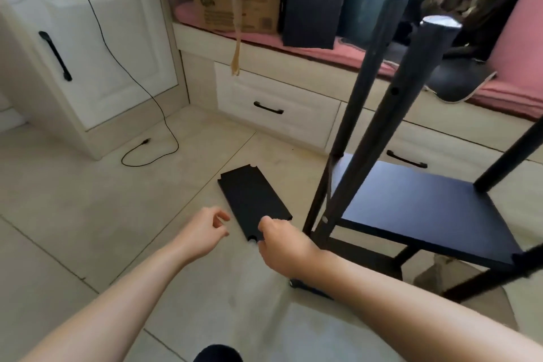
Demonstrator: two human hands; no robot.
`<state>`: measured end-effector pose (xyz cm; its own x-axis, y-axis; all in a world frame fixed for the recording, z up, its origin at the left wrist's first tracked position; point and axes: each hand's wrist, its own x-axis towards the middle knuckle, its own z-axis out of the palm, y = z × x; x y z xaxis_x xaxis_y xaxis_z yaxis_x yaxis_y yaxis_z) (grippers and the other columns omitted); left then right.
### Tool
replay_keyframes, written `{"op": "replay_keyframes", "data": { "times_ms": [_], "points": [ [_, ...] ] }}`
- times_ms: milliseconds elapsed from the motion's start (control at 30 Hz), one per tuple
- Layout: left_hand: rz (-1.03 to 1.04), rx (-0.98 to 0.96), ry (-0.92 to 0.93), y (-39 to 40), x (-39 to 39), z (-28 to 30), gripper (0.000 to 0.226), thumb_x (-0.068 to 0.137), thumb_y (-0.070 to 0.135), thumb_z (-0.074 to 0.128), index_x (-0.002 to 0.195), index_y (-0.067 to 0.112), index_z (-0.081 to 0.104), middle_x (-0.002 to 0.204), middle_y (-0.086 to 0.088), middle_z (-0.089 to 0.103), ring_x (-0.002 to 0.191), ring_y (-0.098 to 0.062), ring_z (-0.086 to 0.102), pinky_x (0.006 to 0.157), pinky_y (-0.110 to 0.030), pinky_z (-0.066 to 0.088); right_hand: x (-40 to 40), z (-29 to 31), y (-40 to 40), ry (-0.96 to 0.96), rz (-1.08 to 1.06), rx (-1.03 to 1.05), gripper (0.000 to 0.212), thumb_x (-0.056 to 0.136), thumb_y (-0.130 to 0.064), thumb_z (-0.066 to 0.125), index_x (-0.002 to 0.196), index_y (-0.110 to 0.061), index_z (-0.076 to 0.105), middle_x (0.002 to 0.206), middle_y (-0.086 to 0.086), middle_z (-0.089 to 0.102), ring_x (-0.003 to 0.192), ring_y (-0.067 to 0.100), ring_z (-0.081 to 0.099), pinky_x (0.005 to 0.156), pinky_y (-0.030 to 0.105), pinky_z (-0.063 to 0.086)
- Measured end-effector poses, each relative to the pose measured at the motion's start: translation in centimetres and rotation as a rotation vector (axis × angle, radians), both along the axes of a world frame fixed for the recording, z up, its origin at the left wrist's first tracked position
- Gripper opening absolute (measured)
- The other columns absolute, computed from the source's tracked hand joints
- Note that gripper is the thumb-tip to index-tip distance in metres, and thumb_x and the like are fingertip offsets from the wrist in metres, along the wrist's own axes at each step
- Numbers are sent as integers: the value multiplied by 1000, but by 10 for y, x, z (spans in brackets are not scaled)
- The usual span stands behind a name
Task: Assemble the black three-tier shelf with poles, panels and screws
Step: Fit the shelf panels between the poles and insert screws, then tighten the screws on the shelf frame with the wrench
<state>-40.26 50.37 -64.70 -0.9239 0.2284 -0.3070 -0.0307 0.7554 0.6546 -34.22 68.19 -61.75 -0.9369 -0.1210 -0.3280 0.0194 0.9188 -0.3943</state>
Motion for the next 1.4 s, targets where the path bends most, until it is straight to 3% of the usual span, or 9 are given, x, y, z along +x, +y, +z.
{"op": "replay_keyframes", "data": {
  "times_ms": [133,267,400,700,867,1067,1233,1300,1400],
  "points": [
    [77,17,-105,-9,-14,-53,19,94,15,64,112,20,62,94,2,65,93,-16,63,81,-27,47,-38,-46,-6,-122,-161,13,18,102,-14,45,118,-4,46,115,15,57,90,24,54,59,25,39],
    [169,78,-200,-7,-27,-104,18,93,14,64,111,15,67,93,-1,65,93,-20,64,74,-23,43,-74,-96,-6,-244,-335,-19,29,103,-18,44,127,-2,41,132,18,52,114,31,57,77,33,44],
    [306,201,-310,5,-40,-147,23,93,10,61,115,11,65,103,-8,65,106,-29,65,89,-33,52,-103,-143,0,-325,-572,-141,44,102,-16,43,139,2,29,142,20,44,125,32,50,91,34,44],
    [450,369,-467,42,-60,-190,44,93,11,62,136,8,52,134,-11,59,120,-29,59,105,-43,49,-130,-201,12,-332,-1168,-397,69,98,-16,46,155,-17,7,151,16,26,118,37,50,103,48,48],
    [419,379,-480,54,-59,-196,58,94,13,62,148,9,40,147,-7,49,130,-27,53,109,-43,44,-132,-216,14,-247,-1236,-432,60,100,-21,44,154,-25,16,150,15,23,107,38,51,98,51,49],
    [615,378,-357,57,-65,-200,45,94,9,59,138,5,50,134,-11,61,119,-30,60,93,-31,46,-122,-228,7,-268,-1234,-479,39,100,-19,43,135,0,42,144,22,33,105,38,52,98,48,49],
    [781,434,-374,47,-68,-203,58,97,13,55,152,8,34,144,-12,51,126,-32,52,101,-36,42,-107,-232,1,-237,-1331,-716,32,97,-14,47,113,12,57,91,13,55,87,32,59,99,54,49],
    [791,465,-390,46,-69,-203,59,97,14,55,152,10,34,141,-10,52,122,-33,55,102,-38,45,-102,-230,-4,-231,-1406,-904,30,96,-10,51,115,13,51,86,11,53,75,28,54,88,50,56],
    [815,583,-433,43,-70,-201,48,96,18,59,141,11,43,134,-7,57,114,-30,59,97,-45,51,-96,-220,-16,-210,-1459,-1135,32,96,-6,58,125,4,48,109,16,60,89,34,67,66,36,57]
  ]
}}
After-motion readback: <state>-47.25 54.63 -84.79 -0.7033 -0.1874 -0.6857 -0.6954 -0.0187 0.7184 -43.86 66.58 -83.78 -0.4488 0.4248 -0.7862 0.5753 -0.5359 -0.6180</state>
